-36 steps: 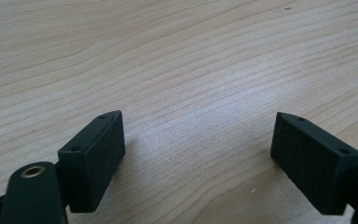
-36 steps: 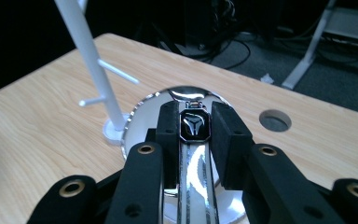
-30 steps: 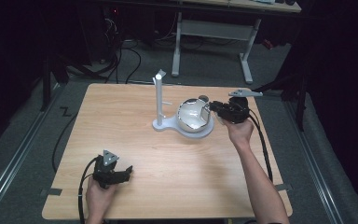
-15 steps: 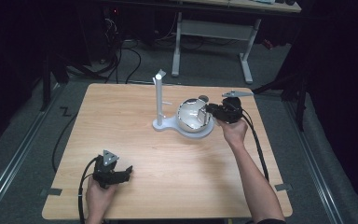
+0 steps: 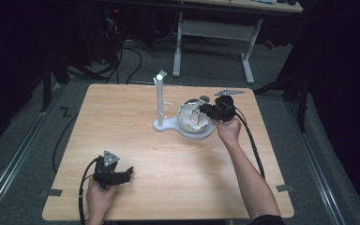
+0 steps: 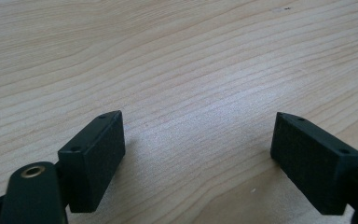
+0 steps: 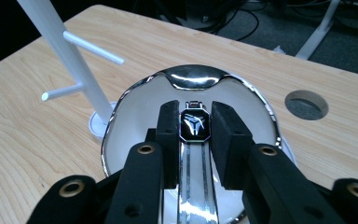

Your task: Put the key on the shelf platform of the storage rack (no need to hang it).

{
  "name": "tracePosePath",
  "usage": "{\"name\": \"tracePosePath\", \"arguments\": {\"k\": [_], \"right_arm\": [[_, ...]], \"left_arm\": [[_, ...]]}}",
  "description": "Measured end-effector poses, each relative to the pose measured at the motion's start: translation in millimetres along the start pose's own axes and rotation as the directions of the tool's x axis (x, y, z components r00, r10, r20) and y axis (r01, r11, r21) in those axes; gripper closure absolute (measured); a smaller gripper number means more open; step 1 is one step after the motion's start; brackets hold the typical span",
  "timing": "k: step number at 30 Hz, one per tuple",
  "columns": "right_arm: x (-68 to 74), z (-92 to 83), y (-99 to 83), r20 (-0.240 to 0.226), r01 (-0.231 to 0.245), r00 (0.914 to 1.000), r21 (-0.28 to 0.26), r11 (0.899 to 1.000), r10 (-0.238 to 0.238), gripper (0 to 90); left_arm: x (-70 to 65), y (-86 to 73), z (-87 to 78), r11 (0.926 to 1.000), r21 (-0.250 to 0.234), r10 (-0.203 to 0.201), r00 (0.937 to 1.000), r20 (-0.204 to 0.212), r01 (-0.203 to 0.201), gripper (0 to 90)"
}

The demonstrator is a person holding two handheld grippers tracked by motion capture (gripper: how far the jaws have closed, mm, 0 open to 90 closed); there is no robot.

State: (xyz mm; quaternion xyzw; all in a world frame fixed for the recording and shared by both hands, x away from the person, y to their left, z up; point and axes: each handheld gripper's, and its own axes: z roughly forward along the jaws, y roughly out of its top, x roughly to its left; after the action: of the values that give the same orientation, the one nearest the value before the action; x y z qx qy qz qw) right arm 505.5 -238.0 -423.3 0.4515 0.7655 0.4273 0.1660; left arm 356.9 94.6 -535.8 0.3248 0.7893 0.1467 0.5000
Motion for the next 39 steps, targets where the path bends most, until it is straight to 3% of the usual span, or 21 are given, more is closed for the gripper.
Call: {"name": "tracePosePath", "arguments": {"k": [9,16,20,22,26,29,32,39], "right_arm": [[9.8,18.9,3.7,-0.002,0.016,0.9999,0.050,0.999,-0.016,74.5],[10.3,29.8,4.6,-0.001,0.026,0.9997,0.051,0.998,-0.026,74.5],[8.3,38.8,3.9,0.018,0.026,0.9995,0.073,0.997,-0.028,74.4],[6.6,43.4,2.8,0.015,0.021,0.9996,0.075,0.997,-0.023,74.4],[6.2,50.7,-1.3,0.025,0.023,0.9994,0.098,0.995,-0.026,74.3],[7.3,51.8,-2.2,0.023,0.025,0.9994,0.085,0.996,-0.027,73.9],[6.4,50.5,-1.3,0.027,0.006,0.9996,0.069,0.998,-0.008,63.4],[0.7,27.2,-7.9,0.039,0.003,0.9992,0.037,0.999,-0.004,60.5]], "left_arm": [[-0.6,-0.1,0.1,0.9999,-0.002,-0.010,0.9999,-0.005,0.010,18.3],[0.6,0.3,0.0,1.0000,0.000,0.008,1.0000,0.001,-0.008,18.2],[0.1,0.0,-0.1,1.0000,0.000,-0.001,1.0000,-0.002,0.001,18.2],[1.3,0.2,-0.1,0.9998,0.001,0.019,0.9998,0.007,-0.019,18.0],[1.4,0.2,-0.2,0.9998,0.001,0.020,0.9998,0.008,-0.020,18.0],[1.3,0.2,-0.1,0.9998,0.001,0.020,0.9998,0.008,-0.020,18.0],[1.3,0.2,-0.1,0.9998,0.001,0.019,0.9998,0.008,-0.019,18.0],[0.8,0.0,-0.2,0.9999,0.002,0.012,0.9999,0.007,-0.012,18.1]]}}
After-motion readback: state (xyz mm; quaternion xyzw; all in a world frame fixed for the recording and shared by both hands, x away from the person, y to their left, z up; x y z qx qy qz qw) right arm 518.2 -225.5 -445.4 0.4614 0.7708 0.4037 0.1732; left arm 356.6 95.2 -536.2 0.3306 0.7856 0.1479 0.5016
